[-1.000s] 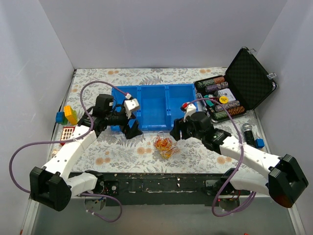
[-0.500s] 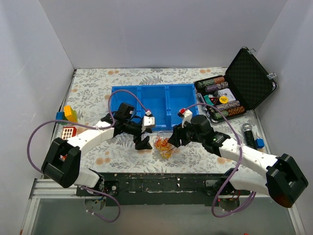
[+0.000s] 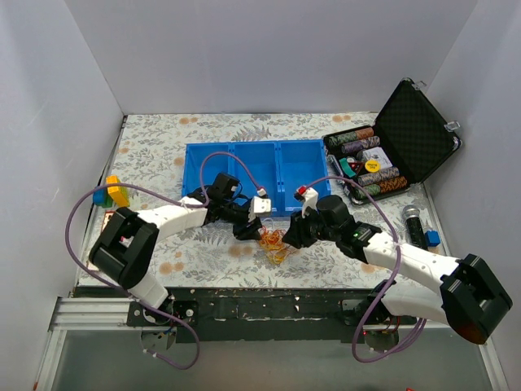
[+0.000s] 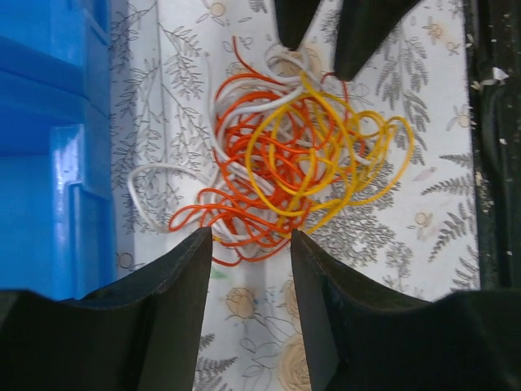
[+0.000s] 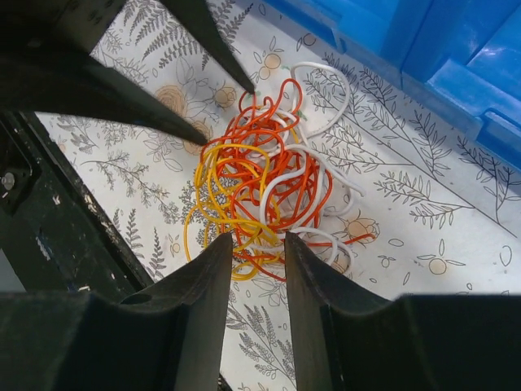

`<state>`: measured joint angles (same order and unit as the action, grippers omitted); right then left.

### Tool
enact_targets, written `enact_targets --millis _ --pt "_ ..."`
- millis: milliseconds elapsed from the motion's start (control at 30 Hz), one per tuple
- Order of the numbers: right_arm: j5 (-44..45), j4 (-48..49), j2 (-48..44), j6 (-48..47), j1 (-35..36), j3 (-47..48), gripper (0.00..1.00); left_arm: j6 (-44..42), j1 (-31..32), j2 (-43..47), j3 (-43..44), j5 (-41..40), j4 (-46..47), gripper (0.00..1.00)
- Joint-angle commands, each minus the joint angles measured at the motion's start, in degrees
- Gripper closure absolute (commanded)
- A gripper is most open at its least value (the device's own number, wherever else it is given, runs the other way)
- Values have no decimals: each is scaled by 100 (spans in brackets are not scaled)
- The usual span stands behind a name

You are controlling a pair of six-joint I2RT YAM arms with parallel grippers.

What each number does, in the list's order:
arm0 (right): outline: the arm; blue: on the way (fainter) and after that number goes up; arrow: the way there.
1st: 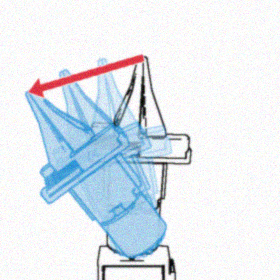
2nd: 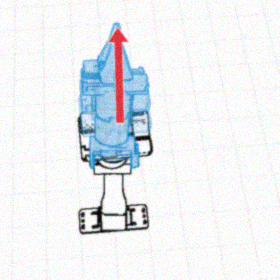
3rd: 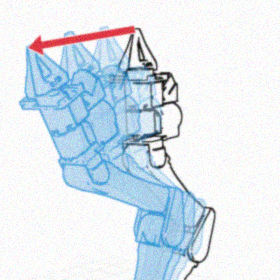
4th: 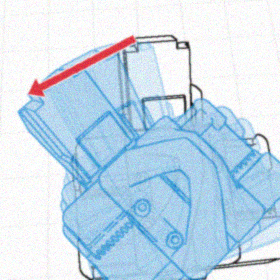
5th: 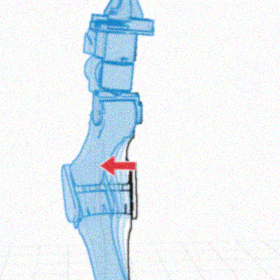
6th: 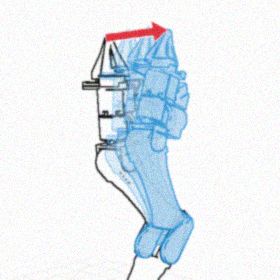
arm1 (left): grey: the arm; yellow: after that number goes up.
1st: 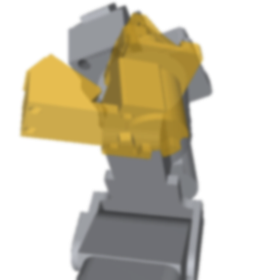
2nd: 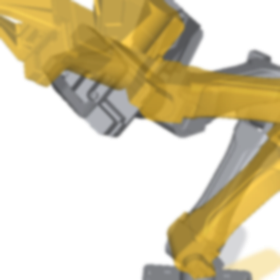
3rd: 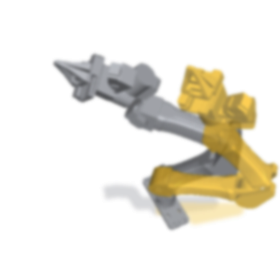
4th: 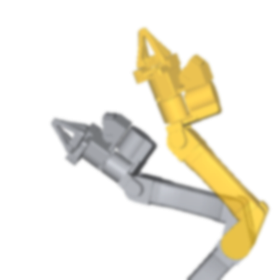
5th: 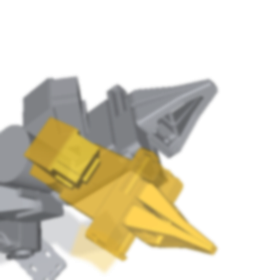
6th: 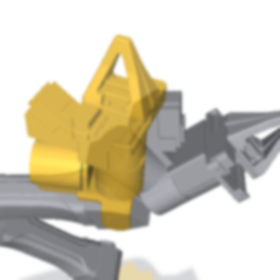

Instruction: Untangle the cables

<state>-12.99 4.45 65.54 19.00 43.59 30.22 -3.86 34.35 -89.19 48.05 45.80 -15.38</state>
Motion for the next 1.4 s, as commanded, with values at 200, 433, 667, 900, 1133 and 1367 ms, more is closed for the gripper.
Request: enact_targets --millis 200,433,667,900,1133,1367 --pt "-19 -120 -305 -248 88 -174 63 -63 10 -266 617 -344 88 65" --pt "-28 -137 -199 -371 88 -78 64 -440 10 68 425 -212 -396 72" --pt "-142 -207 -331 -354 88 2 66 -941 2 -476 652 -484 -677 64" --pt "-230 -330 -498 -398 97 10 71 -871 19 -758 951 -406 -607 69" --pt "-160 -436 -603 -485 97 115 73 -608 98 -381 846 -204 -712 100" --pt "297 -226 -753 -635 97 511 38 112 195 664 749 -36 -906 100"
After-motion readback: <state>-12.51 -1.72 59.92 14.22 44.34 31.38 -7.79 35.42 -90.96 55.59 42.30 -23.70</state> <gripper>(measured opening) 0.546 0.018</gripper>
